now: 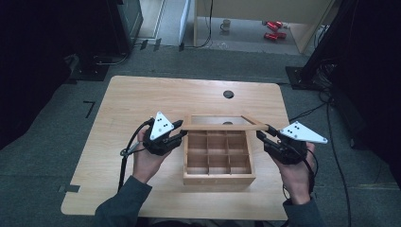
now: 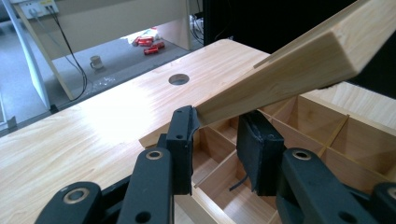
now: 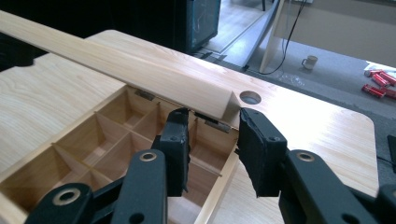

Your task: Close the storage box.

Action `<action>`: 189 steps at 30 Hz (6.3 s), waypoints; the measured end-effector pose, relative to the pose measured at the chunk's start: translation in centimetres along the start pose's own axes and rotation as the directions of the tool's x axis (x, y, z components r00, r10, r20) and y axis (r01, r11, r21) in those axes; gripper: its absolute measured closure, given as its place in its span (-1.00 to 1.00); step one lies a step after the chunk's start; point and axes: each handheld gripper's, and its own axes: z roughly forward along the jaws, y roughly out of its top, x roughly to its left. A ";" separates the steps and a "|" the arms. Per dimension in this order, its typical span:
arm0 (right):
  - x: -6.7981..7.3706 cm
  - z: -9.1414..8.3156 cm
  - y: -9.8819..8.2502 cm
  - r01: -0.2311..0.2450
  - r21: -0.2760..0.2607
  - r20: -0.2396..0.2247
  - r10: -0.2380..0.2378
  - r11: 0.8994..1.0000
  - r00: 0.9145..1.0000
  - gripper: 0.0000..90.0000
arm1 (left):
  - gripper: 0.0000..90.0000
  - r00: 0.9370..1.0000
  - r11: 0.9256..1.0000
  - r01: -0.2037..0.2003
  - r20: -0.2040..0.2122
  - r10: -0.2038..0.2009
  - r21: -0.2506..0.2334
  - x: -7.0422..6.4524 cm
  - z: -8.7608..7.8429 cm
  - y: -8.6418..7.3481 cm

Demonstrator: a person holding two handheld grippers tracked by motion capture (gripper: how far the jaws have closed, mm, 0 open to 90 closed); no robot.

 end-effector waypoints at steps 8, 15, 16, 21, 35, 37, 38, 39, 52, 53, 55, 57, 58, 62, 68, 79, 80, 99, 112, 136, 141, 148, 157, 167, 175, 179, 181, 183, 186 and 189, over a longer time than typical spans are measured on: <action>0.5 -1.1 -0.4 0.004 0.001 -0.009 -0.004 1.000 1.000 0.40 | 0.49 1.000 1.000 0.012 0.006 -0.012 0.000 -0.3 -0.1 -0.6; 0.7 -1.4 -1.2 0.002 0.022 -0.020 -0.001 1.000 1.000 0.40 | 0.36 0.999 0.999 0.034 0.013 -0.034 -0.005 -0.6 -0.7 -1.5; 0.8 -1.5 -1.5 0.000 0.023 -0.020 0.001 1.000 1.000 0.40 | 0.32 0.999 0.999 0.035 0.016 -0.034 -0.006 -0.9 -1.0 -1.8; 1.0 -1.5 -1.9 -0.008 0.021 -0.018 0.008 1.000 1.000 0.40 | 0.22 0.999 0.999 0.048 0.022 -0.048 -0.008 -1.2 -1.6 -2.3; 1.4 -1.6 -3.1 -0.006 0.026 -0.012 0.006 1.000 1.000 0.41 | 0.01 0.996 0.997 0.077 0.049 -0.077 -0.006 -2.1 -3.4 -3.2; 1.4 -1.6 -3.2 -0.003 0.025 -0.011 0.003 1.000 1.000 0.41 | 0.01 0.995 0.997 0.080 0.056 -0.079 -0.013 -2.2 -3.5 -3.2; 1.5 -1.6 -3.3 0.001 0.025 -0.010 -0.001 1.000 1.000 0.41 | 0.00 0.995 0.997 0.080 0.060 -0.079 -0.014 -2.2 -3.5 -3.2; 1.5 -1.6 -3.5 0.002 0.024 -0.009 -0.002 1.000 1.000 0.41 | -0.03 0.995 0.997 0.081 0.064 -0.080 -0.014 -2.3 -3.4 -3.1; 1.8 -1.5 -4.8 -0.002 0.036 -0.009 0.002 0.999 1.000 0.41 | -0.05 0.992 0.997 0.075 0.106 -0.072 -0.026 -3.5 -4.0 -3.5; 1.9 -1.5 -4.9 -0.003 0.037 -0.008 0.003 0.999 1.000 0.41 | -0.05 0.991 0.997 0.075 0.109 -0.072 -0.025 -3.6 -4.1 -3.5; 1.9 -1.5 -5.0 -0.003 0.035 -0.007 0.003 0.999 1.000 0.41 | -0.05 0.992 0.997 0.072 0.109 -0.069 -0.023 -3.6 -4.1 -3.6; 1.9 -1.5 -5.2 -0.003 0.036 -0.008 0.003 0.999 1.000 0.41 | -0.05 0.992 0.997 0.071 0.111 -0.068 -0.026 -3.7 -4.2 -3.6; 2.0 -1.5 -5.3 -0.006 0.038 -0.007 0.006 0.999 1.000 0.41 | -0.06 0.992 0.997 0.070 0.111 -0.066 -0.028 -3.8 -4.2 -3.6; 2.1 -1.5 -5.6 -0.005 0.041 -0.006 0.006 0.999 1.000 0.41 | -0.05 0.991 0.997 0.072 0.111 -0.069 -0.024 -3.7 -4.3 -3.8; 2.3 -1.4 -5.9 0.004 0.048 0.006 -0.004 0.999 1.000 0.41 | -0.05 0.991 0.997 0.074 0.117 -0.071 -0.017 -4.0 -4.2 -4.1; 2.5 -1.4 -6.7 -0.002 0.061 0.003 0.002 0.998 1.000 0.41 | -0.04 0.991 0.997 0.071 0.117 -0.071 0.007 -4.1 -3.8 -4.8; 2.5 -1.4 -6.8 -0.003 0.061 0.002 0.003 0.998 1.000 0.41 | -0.04 0.991 0.997 0.071 0.113 -0.071 0.009 -4.1 -3.8 -4.9; 2.8 -1.2 -8.4 -0.005 0.088 0.000 0.005 0.996 1.000 0.40 | 0.01 0.993 0.999 0.032 0.112 -0.036 0.036 -4.8 -3.1 -6.5; 3.2 -0.9 -9.8 -0.009 0.117 0.006 0.008 0.993 1.000 0.40 | -0.02 0.992 0.998 0.020 0.122 -0.028 0.061 -5.4 -2.8 -7.5; 3.3 -0.5 -12.0 -0.015 0.164 -0.005 0.016 0.986 1.000 0.27 | -0.07 0.994 0.994 -0.005 0.108 -0.007 0.112 -6.3 -2.1 -9.5; 3.4 -0.3 -12.4 -0.018 0.178 -0.007 0.019 0.984 1.000 0.27 | -0.08 0.994 0.993 -0.007 0.110 -0.006 0.117 -6.4 -2.0 -9.9; 3.3 -0.3 -12.8 -0.025 0.187 -0.016 0.028 0.982 0.999 0.26 | -0.11 0.993 0.993 0.000 0.114 -0.013 0.121 -6.4 -1.9 -10.0; 3.4 -0.3 -12.8 -0.025 0.184 -0.014 0.028 0.983 1.000 0.26 | -0.11 0.994 0.992 0.000 0.113 -0.014 0.123 -6.4 -1.8 -10.1; 3.4 -0.4 -13.1 -0.029 0.190 -0.013 0.032 0.981 0.999 0.26 | -0.11 0.994 0.992 -0.002 0.110 -0.013 0.130 -6.5 -1.8 -10.3; 3.3 -0.4 -13.5 -0.031 0.215 -0.012 0.034 0.976 0.999 0.16 | -0.10 0.995 0.992 -0.016 0.104 0.003 0.128 -6.6 -2.0 -10.3; 2.9 -1.3 -13.5 -0.067 0.193 -0.028 0.074 0.979 0.997 0.06 | -0.10 0.995 0.993 -0.011 0.099 -0.001 0.121 -6.4 -2.3 -10.3; 2.6 -1.8 -13.5 -0.076 0.181 -0.019 0.081 0.980 0.997 0.03 | -0.10 0.996 0.993 -0.007 0.094 -0.004 0.117 -6.3 -2.4 -10.2; 2.4 -2.0 -13.5 -0.086 0.177 -0.015 0.090 0.981 0.996 0.02 | -0.10 0.996 0.994 -0.005 0.092 -0.005 0.111 -6.2 -2.6 -10.1; 2.1 -2.0 -13.5 -0.100 0.172 -0.006 0.102 0.980 0.995 0.00 | -0.10 0.996 0.995 -0.007 0.086 -0.002 0.101 -6.0 -2.8 -9.9; 1.6 -2.4 -13.0 -0.101 0.151 0.002 0.102 0.983 0.995 -0.03 | -0.11 0.997 0.996 0.001 0.075 -0.008 0.092 -5.5 -3.0 -9.7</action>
